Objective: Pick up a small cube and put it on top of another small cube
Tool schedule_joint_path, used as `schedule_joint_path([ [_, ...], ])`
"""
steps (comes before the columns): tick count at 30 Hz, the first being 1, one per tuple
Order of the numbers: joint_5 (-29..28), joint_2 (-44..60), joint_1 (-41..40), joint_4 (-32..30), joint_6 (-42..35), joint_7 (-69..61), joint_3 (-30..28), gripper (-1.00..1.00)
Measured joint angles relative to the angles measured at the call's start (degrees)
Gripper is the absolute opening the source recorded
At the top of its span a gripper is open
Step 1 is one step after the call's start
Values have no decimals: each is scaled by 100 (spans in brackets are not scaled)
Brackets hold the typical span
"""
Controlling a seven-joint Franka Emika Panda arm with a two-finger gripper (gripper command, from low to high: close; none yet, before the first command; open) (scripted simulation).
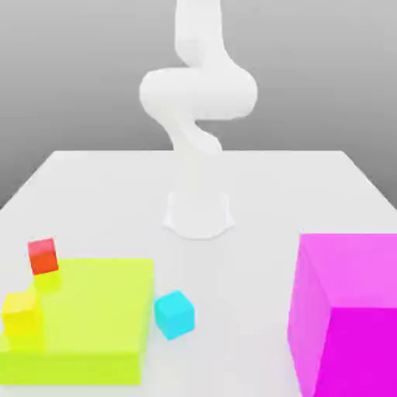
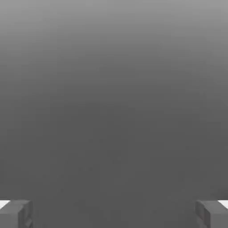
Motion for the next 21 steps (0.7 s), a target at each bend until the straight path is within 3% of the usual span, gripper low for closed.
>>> schedule_joint_path([
  [13,575,1939,1772,-1005,969,-1372,722,0],
  [21,577,3181,2638,-1672,1651,-1972,1453,0],
])
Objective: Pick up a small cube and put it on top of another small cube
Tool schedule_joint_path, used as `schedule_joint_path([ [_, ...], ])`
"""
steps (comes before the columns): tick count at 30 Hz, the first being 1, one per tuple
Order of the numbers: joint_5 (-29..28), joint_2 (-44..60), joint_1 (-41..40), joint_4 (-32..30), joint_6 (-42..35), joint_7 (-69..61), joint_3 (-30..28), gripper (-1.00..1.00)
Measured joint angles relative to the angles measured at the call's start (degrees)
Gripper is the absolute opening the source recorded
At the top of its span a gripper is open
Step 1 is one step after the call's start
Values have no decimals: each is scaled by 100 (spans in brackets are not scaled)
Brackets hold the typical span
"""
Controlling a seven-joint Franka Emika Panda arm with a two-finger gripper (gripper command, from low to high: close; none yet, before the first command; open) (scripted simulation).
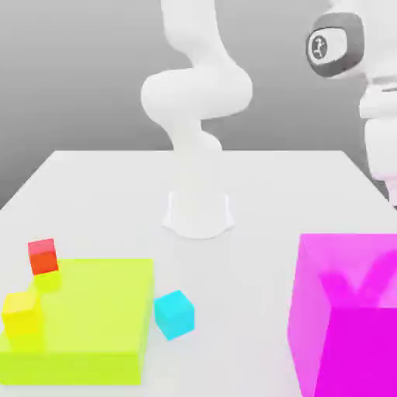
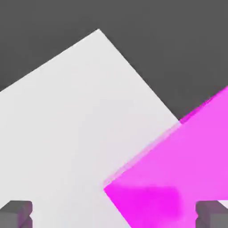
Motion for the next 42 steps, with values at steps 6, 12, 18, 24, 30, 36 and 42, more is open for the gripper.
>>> schedule_joint_path([
  [6,-631,1092,411,-686,859,19,273,0],
  [12,-1614,2102,418,-932,1932,796,-565,0],
  [18,-1973,2855,917,-786,2542,1090,-1151,-100],
  [24,-1938,2719,849,-813,2431,1057,-1074,-100],
  [30,-1020,1589,634,-1042,1509,380,-545,-100],
  [36,-1125,1024,1045,-524,133,-28,-382,-100],
  [42,-1862,419,939,151,-1323,-283,-471,-100],
])
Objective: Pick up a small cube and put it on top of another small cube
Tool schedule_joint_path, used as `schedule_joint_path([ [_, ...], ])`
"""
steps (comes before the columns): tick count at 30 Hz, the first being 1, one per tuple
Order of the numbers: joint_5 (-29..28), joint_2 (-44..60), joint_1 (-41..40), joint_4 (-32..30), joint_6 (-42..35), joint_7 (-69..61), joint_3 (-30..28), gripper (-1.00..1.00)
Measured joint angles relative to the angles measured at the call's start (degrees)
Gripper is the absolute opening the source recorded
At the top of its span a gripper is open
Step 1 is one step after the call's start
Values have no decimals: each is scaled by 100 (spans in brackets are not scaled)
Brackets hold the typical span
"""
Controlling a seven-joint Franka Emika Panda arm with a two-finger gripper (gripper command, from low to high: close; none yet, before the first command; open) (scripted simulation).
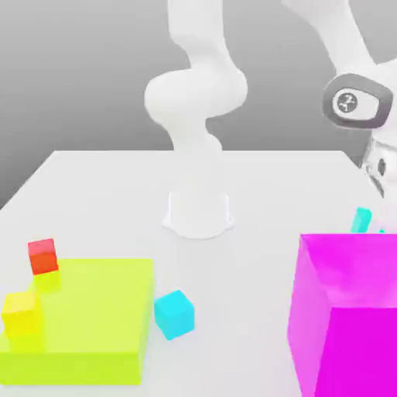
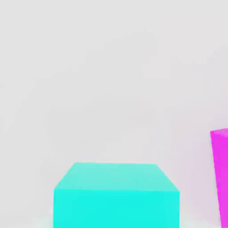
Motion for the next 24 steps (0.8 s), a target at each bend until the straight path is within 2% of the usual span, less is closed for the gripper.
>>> schedule_joint_path([
  [2,-347,-279,-335,220,-458,-254,-274,-100],
  [6,-652,-580,-1055,280,-648,-900,-1034,-100],
  [17,-954,-1054,-2798,-28,-422,-2810,-3133,-100],
  [24,-1039,-1257,-3963,-325,-109,-4479,-4890,-100],
])
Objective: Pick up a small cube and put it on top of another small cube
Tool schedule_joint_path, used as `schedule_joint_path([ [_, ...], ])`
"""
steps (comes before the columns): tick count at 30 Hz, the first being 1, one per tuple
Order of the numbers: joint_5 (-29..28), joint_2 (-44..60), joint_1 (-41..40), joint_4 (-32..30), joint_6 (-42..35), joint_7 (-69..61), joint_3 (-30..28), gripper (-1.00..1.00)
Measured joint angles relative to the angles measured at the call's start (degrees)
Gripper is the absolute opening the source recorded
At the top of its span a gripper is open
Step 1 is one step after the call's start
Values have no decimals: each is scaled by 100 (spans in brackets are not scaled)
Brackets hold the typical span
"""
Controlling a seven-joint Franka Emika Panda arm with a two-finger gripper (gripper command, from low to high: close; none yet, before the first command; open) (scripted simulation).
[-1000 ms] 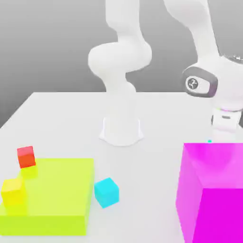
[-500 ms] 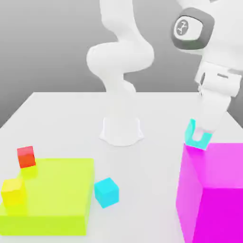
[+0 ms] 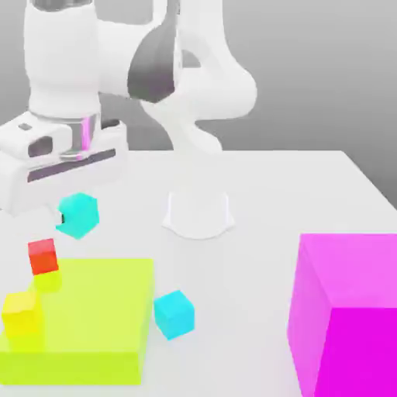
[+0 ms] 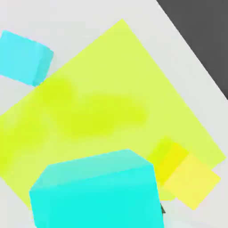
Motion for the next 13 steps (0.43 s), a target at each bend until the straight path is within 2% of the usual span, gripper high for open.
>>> schedule_joint_path([
  [3,67,-29,-262,-170,179,-678,-613,-100],
  [10,972,1066,249,-441,1389,-1510,-1215,-100],
  [11,1062,1207,288,-469,1549,-1581,-1261,100],
  [13,1062,1207,288,-469,1548,-1581,-1260,100],
])
